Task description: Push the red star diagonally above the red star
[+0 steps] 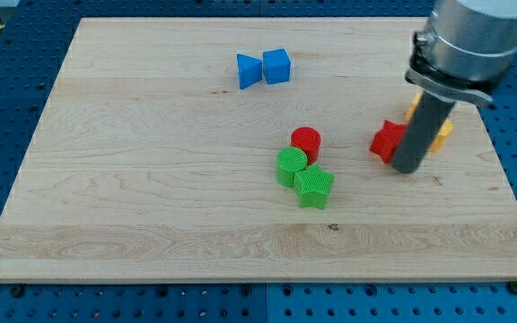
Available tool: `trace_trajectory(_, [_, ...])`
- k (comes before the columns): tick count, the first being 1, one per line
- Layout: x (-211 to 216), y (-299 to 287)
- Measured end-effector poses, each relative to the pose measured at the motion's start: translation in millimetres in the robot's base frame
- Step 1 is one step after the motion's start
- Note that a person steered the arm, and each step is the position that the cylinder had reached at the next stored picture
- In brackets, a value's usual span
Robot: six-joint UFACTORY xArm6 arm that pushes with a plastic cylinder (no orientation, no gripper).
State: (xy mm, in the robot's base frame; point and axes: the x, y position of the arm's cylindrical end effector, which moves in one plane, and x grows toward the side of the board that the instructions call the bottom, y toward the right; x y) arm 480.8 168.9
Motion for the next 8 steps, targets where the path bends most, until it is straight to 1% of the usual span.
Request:
trace_trajectory(1, [-9,-2])
trace_trajectory(3, [6,30])
trace_trajectory(4, [-20,30])
trace_trajectory(5, [-50,15])
trace_trajectory(6, [-54,-16])
trace_trajectory(7, [-53,-25])
trace_trajectory(8, [-33,-10])
